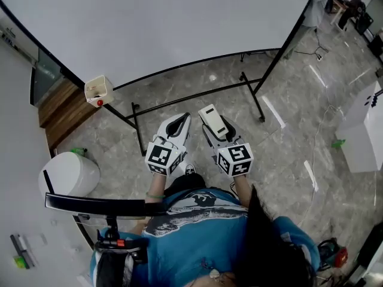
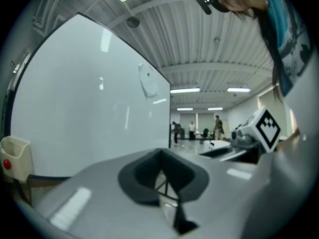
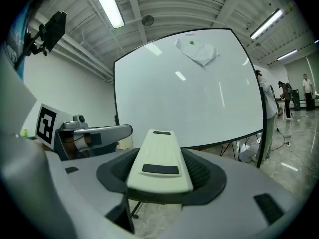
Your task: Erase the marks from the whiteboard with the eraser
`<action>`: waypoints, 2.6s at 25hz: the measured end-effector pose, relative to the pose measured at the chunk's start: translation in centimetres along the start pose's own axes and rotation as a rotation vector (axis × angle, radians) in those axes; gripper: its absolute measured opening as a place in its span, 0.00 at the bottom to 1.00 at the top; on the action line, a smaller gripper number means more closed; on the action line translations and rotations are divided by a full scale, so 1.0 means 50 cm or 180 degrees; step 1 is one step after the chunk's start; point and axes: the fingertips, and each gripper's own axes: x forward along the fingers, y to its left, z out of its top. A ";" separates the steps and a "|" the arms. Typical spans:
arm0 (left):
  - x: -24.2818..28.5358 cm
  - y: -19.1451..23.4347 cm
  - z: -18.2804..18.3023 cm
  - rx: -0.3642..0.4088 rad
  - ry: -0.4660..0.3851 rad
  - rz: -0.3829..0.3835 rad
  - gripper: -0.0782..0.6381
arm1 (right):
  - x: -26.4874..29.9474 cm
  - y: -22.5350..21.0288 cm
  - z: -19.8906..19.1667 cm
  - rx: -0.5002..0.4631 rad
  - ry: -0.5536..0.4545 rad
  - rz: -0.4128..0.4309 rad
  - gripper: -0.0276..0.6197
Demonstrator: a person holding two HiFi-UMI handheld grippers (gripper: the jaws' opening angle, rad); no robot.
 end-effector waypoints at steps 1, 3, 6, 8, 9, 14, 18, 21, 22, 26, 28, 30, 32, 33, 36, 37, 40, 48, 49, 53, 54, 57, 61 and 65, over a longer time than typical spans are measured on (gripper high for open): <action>0.015 0.021 0.000 0.0007 0.0009 -0.0021 0.11 | 0.027 -0.008 0.009 0.0016 -0.0009 -0.0017 0.45; 0.039 0.060 0.001 0.0011 0.0010 -0.0060 0.11 | 0.078 -0.021 0.025 0.0053 -0.0030 -0.0045 0.45; 0.063 0.123 -0.008 -0.0026 0.0031 -0.0055 0.11 | 0.144 -0.029 0.041 0.0063 -0.0020 -0.0049 0.45; 0.075 0.160 -0.016 -0.0072 0.0060 -0.0028 0.11 | 0.177 -0.037 0.048 0.0043 0.0009 -0.0058 0.45; 0.081 0.174 -0.019 -0.0098 0.0064 -0.0020 0.11 | 0.189 -0.043 0.053 0.0036 0.0013 -0.0070 0.45; 0.121 0.201 -0.020 -0.0160 0.0049 -0.0043 0.11 | 0.224 -0.094 0.110 -0.0069 -0.0158 -0.0081 0.45; 0.157 0.205 -0.027 -0.0151 0.0118 -0.0050 0.11 | 0.255 -0.154 0.202 -0.0258 -0.0460 -0.0107 0.45; 0.187 0.206 -0.024 -0.0140 0.0138 0.0002 0.11 | 0.272 -0.206 0.281 -0.0363 -0.0729 -0.0127 0.45; 0.197 0.209 -0.022 -0.0137 0.0136 0.0042 0.11 | 0.278 -0.223 0.307 -0.0406 -0.0810 -0.0136 0.45; 0.249 0.238 -0.006 -0.0165 0.0114 0.0230 0.11 | 0.313 -0.292 0.415 -0.0623 -0.1095 -0.0197 0.45; 0.281 0.254 0.004 -0.0168 0.0070 0.0302 0.11 | 0.337 -0.324 0.466 -0.0760 -0.1253 -0.0210 0.45; 0.307 0.268 0.004 -0.0163 0.0038 0.0363 0.11 | 0.357 -0.353 0.514 -0.0946 -0.1416 -0.0253 0.45; 0.326 0.266 0.008 -0.0151 0.0028 0.0402 0.11 | 0.364 -0.383 0.564 -0.1145 -0.1571 -0.0349 0.45; 0.336 0.260 0.011 -0.0147 0.0029 0.0416 0.11 | 0.362 -0.400 0.590 -0.1226 -0.1654 -0.0404 0.45; 0.371 0.244 0.020 -0.0125 0.0026 0.0464 0.11 | 0.359 -0.459 0.662 -0.1371 -0.1894 -0.0561 0.45; 0.383 0.239 0.023 -0.0120 0.0024 0.0480 0.11 | 0.359 -0.482 0.679 -0.1388 -0.1956 -0.0625 0.45; 0.416 0.228 0.029 -0.0111 0.0019 0.0541 0.11 | 0.364 -0.553 0.713 -0.1355 -0.2069 -0.0822 0.45; 0.449 0.239 0.014 -0.0196 0.0039 0.0809 0.11 | 0.380 -0.587 0.720 -0.1603 -0.2247 -0.0865 0.45; 0.456 0.237 0.008 -0.0213 0.0047 0.0829 0.11 | 0.382 -0.591 0.718 -0.1631 -0.2262 -0.0855 0.45; 0.468 0.235 -0.009 -0.0234 0.0103 0.0854 0.11 | 0.390 -0.592 0.712 -0.1694 -0.2319 -0.0858 0.45; 0.467 0.236 -0.011 -0.0230 0.0119 0.0853 0.11 | 0.391 -0.590 0.712 -0.1683 -0.2342 -0.0863 0.45; 0.463 0.240 -0.020 -0.0210 0.0160 0.0869 0.11 | 0.394 -0.590 0.709 -0.1600 -0.2404 -0.0885 0.45; 0.444 0.258 -0.020 -0.0195 0.0189 0.0927 0.11 | 0.411 -0.556 0.696 -0.1563 -0.2450 -0.0829 0.45; 0.413 0.283 -0.008 -0.0166 0.0202 0.0966 0.11 | 0.437 -0.465 0.692 -0.1752 -0.2549 -0.0637 0.45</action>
